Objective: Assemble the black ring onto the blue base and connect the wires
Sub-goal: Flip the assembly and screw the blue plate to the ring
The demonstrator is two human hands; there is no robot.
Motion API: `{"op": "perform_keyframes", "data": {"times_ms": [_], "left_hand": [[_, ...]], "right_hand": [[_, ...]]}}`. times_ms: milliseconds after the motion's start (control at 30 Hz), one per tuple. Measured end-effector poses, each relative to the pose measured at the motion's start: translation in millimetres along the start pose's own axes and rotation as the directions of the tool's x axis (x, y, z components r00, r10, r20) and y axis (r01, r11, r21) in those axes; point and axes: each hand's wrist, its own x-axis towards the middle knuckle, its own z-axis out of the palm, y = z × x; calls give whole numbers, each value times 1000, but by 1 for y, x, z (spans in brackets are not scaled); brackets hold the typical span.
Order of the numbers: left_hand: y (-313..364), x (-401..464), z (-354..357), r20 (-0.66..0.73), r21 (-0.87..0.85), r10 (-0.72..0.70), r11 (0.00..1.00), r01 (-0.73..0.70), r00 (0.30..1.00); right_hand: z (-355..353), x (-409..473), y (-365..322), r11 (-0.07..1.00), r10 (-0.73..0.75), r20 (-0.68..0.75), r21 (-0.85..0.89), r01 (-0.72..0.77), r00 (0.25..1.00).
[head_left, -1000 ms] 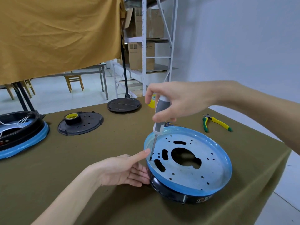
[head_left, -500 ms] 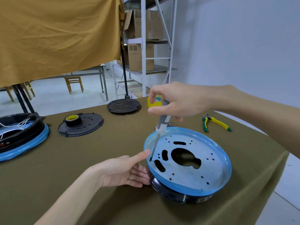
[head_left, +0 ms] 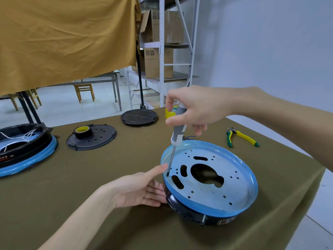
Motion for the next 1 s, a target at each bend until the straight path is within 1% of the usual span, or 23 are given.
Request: {"op": "perform_keyframes", "data": {"times_ms": [33, 67, 167, 200, 300, 333, 467, 500, 667, 733, 867, 933, 1000], "left_hand": [[0, 0, 0, -1, -3, -1, 1000, 1, 1000], [0, 0, 0, -3, -4, -1, 1000, 0, 1000], [0, -1, 0, -5, -15, 1, 1000, -1, 1000], [0, -1, 0, -6, -19, 1, 1000, -1, 1000], [0, -2, 0, -9, -25, -2, 1000, 1, 1000], [1, -2, 1, -11, -29, -5, 1000, 4, 1000], [2, -3, 2, -6, -28, -10, 1000, 10, 1000], [2, -3, 2, -6, -34, -12, 999, 12, 1000], [3, -3, 4, -39, -69, -21, 997, 18, 999], [3, -3, 5, -52, -65, -23, 998, 19, 998], [3, -3, 6, -68, -71, -29, 997, 24, 997], [3, -2, 5, -66, -73, -28, 997, 23, 997], [3, -2, 4, -69, -74, -34, 997, 29, 997]], "right_hand": [[2, 2, -1, 1000, 2, -20, -30, -3, 1000], [2, 3, -1, 1000, 1, -7, -25, -1, 1000], [-6, 1, -1, 999, -3, 74, 45, -1, 997], [-6, 1, -1, 999, -2, 70, 37, -1, 998], [0, 3, -3, 996, 7, -5, -84, -7, 1000], [2, 3, -3, 995, 2, -14, -96, -4, 1000], [-4, 0, 0, 1000, -9, 80, 14, 7, 997], [-5, -1, 2, 1000, -14, 80, 23, 13, 997], [11, -2, 11, 998, -38, -76, -43, 35, 996], [12, -4, 15, 999, -36, -92, -30, 33, 995], [1, -11, 22, 998, 8, 34, 66, -11, 999], [-2, -10, 19, 998, 24, 57, 58, -27, 998], [-1, -5, 12, 999, 25, 47, 37, -27, 999]]}}
